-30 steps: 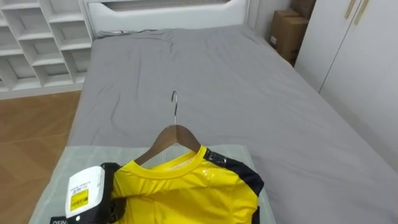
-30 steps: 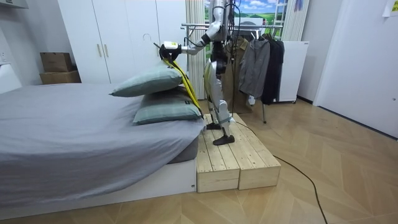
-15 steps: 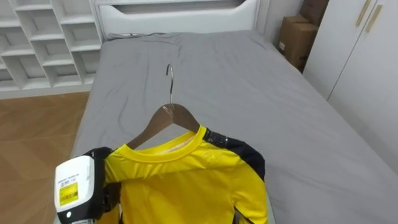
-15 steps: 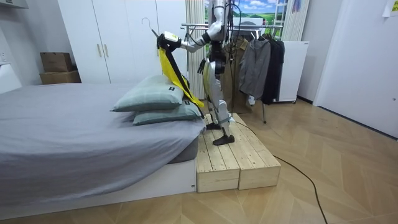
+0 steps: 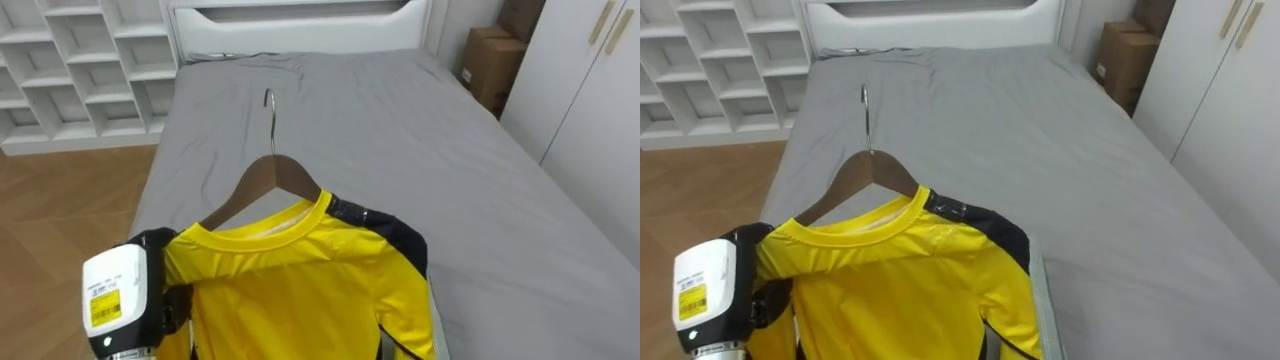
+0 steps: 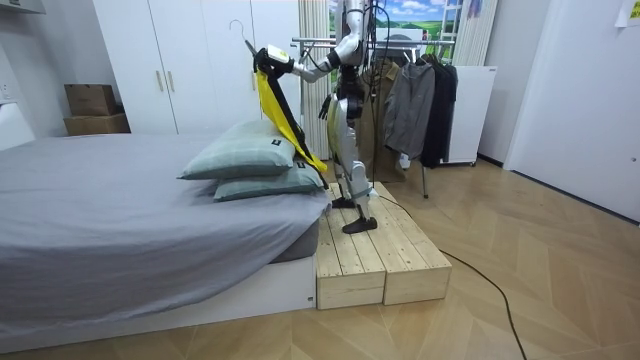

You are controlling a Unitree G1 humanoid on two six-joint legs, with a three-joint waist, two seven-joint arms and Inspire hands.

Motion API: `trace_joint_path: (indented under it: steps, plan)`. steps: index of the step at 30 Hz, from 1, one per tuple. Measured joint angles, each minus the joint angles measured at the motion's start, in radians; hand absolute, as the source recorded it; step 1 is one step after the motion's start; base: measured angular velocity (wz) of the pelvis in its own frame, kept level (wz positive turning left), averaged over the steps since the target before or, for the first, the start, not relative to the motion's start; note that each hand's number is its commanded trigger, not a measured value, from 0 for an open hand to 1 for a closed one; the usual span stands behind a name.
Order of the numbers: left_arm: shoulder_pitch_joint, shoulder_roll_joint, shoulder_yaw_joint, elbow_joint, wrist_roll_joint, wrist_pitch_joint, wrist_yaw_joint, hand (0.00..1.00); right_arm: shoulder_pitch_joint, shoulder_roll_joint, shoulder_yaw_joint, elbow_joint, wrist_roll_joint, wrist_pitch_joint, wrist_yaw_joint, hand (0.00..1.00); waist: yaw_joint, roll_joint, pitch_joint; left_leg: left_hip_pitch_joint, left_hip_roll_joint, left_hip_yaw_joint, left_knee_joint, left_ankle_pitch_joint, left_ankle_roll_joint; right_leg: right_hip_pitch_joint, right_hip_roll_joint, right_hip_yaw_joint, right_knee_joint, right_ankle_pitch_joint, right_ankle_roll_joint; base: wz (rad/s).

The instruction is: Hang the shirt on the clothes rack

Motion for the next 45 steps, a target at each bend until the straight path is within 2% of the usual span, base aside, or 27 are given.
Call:
trace_joint_path:
  steps: [7,10,16,20,27,29,35,45]
  plan:
    - [0.0,0.0,-0.001,-0.013,-0.01,-0.006,0.003,1.0,0.003,-0.002,0.0,0.003,-0.033,0.003,-0.042,0.0,0.002,0.002,0.001,-0.001,0.0,0.002,-0.002,0.0,0.0,-0.001,0.0,0.002,0.002,0.0,0.0,0.0]
    - [0.001,0.001,0.001,-0.03,-0.057,-0.006,0.002,1.0,-0.006,-0.002,-0.002,-0.001,-0.089,0.003,-0.083,0.0,0.005,-0.007,0.0044,-0.001,0.0,0.005,-0.004,0.0,0.0,-0.003,0.001,0.004,0.001,0.0,0.0,-0.01]
    - [0.001,0.008,0.0,-0.033,-0.068,-0.004,0.002,1.0,-0.016,-0.015,-0.003,-0.07,-0.229,0.006,-0.182,0.0,0.026,-0.029,0.0032,0.006,0.0,0.006,0.001,0.0,0.0,-0.002,-0.001,0.004,0.017,-0.003,-0.001,0.0]
    - [0.002,0.011,-0.002,-0.04,-0.068,0.026,-0.005,1.0,-0.025,-0.027,-0.005,-0.222,-0.418,0.008,-0.253,0.0,0.028,-0.035,0.0022,0.002,-0.001,0.002,0.004,0.0,0.0,-0.008,-0.001,0.002,0.017,-0.003,-0.001,0.02]
    - [0.002,0.009,-0.032,-0.083,-0.104,0.03,-0.022,1.0,-0.032,-0.027,0.008,-0.584,-0.653,-0.001,-0.333,0.0,0.031,-0.036,0.0033,0.009,-0.001,0.002,0.006,0.0,0.0,-0.002,-0.003,0.002,0.022,-0.003,-0.001,0.0]
    - [0.002,0.007,-0.038,-0.083,-0.108,0.032,-0.023,1.0,-0.032,-0.026,0.017,-0.64,-0.707,-0.019,-0.348,0.0,0.032,-0.039,0.0054,0.018,0.0,0.005,0.006,0.0,0.0,0.004,-0.003,0.003,0.027,-0.004,-0.001,0.0]
    - [0.002,0.007,-0.037,-0.093,-0.106,0.032,-0.038,1.0,-0.026,-0.026,0.052,-0.76,-0.792,-0.039,-0.347,0.0,0.036,-0.052,0.0126,0.014,-0.002,0.016,0.003,0.0,0.0,-0.009,-0.005,0.006,0.036,-0.007,-0.001,-0.04]
    - [0.002,0.006,-0.04,-0.114,-0.105,0.042,-0.067,1.0,-0.026,-0.026,0.087,-0.828,-0.821,-0.04,-0.307,0.0,0.036,-0.046,0.0088,0.018,-0.002,0.018,-0.001,0.0,0.0,-0.008,-0.005,0.006,0.036,-0.007,-0.001,0.0]
